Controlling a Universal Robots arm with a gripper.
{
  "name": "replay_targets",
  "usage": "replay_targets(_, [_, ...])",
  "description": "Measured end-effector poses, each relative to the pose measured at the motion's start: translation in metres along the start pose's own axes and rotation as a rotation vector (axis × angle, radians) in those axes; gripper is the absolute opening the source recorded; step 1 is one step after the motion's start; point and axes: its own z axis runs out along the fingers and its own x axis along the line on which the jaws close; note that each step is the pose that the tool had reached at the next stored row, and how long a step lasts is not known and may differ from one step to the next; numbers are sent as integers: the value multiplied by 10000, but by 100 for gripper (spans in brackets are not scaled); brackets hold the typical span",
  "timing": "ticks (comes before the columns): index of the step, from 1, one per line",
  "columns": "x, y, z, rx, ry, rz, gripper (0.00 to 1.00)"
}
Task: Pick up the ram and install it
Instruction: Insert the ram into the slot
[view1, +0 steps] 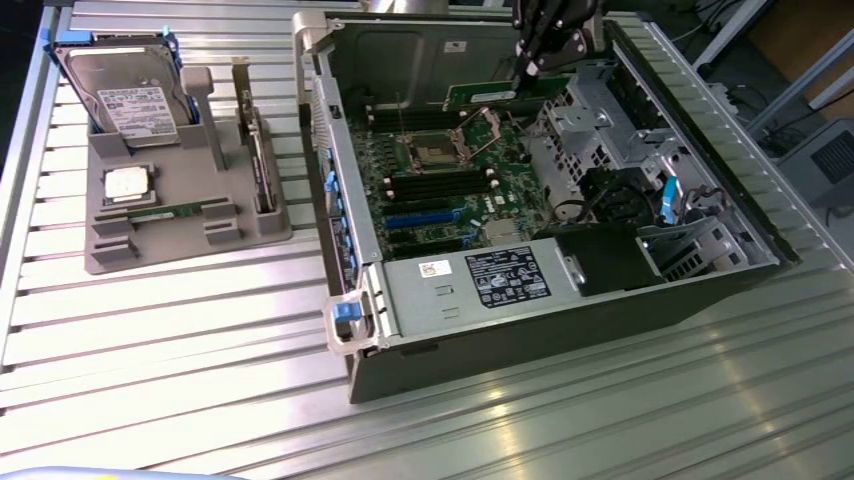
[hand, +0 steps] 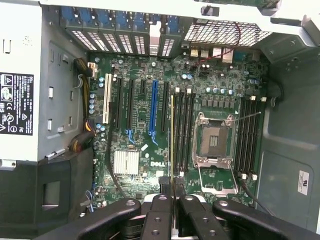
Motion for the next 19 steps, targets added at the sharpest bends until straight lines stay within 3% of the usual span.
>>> replay_targets(19, [6, 0, 140, 0, 0, 0, 12])
